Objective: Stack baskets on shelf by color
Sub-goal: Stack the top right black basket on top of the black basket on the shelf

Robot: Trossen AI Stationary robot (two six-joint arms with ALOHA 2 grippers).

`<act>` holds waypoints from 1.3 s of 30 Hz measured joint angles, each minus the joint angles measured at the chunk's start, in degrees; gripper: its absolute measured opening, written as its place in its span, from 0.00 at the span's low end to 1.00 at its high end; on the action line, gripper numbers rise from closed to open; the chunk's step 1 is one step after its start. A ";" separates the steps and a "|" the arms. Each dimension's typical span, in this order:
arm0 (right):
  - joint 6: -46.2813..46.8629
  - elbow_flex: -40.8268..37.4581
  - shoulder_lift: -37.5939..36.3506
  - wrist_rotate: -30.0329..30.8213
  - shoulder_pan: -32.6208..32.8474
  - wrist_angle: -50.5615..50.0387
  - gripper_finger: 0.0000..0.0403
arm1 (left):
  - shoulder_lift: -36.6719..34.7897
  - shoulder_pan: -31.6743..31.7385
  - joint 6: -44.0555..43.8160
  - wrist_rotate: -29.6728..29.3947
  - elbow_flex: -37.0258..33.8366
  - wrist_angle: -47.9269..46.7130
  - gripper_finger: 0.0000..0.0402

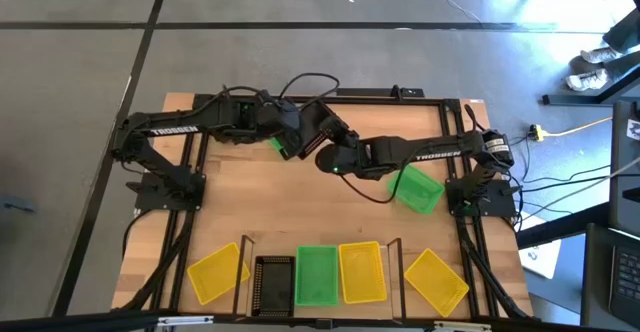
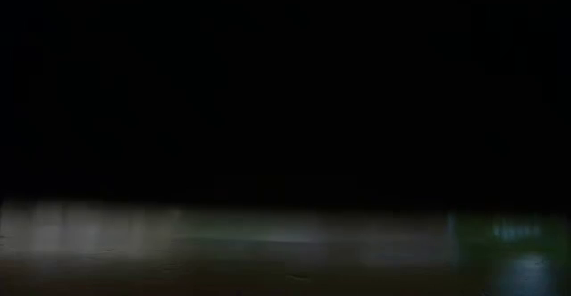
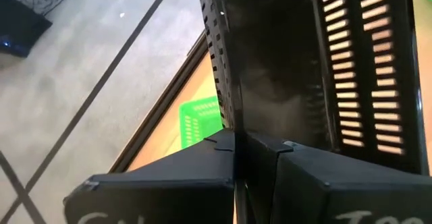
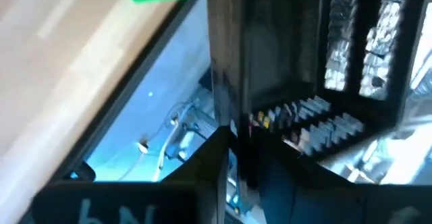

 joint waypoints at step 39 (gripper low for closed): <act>7.85 -0.09 -4.66 6.14 3.23 9.50 0.17 | -12.93 -4.23 -23.65 5.98 -0.08 -16.04 0.00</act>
